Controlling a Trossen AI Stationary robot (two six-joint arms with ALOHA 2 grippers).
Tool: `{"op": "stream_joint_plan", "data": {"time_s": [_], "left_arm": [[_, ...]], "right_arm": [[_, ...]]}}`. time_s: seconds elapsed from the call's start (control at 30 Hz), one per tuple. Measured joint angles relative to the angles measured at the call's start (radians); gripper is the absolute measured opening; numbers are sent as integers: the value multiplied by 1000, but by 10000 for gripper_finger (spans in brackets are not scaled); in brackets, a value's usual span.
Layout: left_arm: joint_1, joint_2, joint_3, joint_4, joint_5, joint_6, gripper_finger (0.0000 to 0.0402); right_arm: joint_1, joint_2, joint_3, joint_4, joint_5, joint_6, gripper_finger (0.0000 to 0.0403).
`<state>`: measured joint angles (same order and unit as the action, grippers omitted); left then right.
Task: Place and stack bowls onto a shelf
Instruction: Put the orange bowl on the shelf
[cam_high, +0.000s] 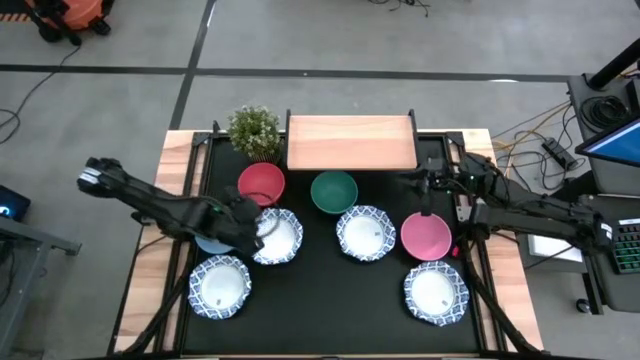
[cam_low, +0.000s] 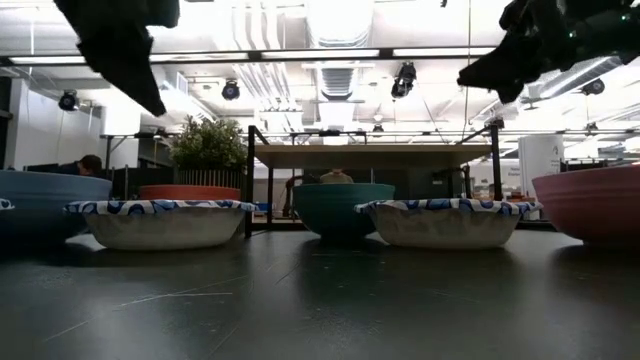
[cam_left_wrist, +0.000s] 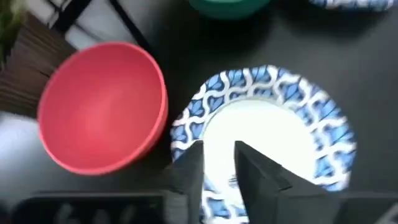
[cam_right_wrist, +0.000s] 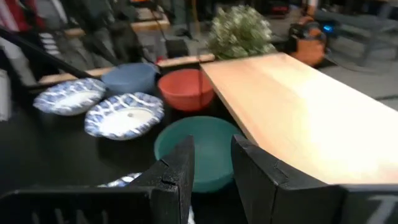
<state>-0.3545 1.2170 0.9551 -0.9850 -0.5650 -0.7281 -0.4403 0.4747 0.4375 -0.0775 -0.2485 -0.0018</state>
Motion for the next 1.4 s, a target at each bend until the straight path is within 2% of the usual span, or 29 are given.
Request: {"op": "stream_joint_plan", "data": {"time_s": [0.13, 0.3, 0.37, 0.47, 0.57, 0.63, 1.23, 1.4], "left_arm": [[54, 88, 12, -20, -2, 238, 127], [196, 124, 4, -21, 11, 469, 131], [271, 109, -12, 15, 66, 546, 126], [392, 71, -55, 112, 211, 629, 117], [489, 52, -93, 180, 341, 667, 108], [527, 50, -114, 185, 369, 682, 103], [546, 84, -189, 249, 401, 707, 94], [546, 91, -188, 253, 396, 710, 75]], "right_arm": [[-34, 0, 32, 0, -102, 0, 95], [-38, -1, 42, -61, -148, 9, 95], [-38, 0, 39, -94, -146, 8, 95], [-38, 0, 29, -116, -144, 13, 95], [-38, 0, 27, -118, -145, 15, 95], [-38, 0, 27, -130, -145, 11, 95], [-38, -1, 11, -204, -144, 29, 95], [-38, -1, 11, -203, -144, 27, 95]]}}
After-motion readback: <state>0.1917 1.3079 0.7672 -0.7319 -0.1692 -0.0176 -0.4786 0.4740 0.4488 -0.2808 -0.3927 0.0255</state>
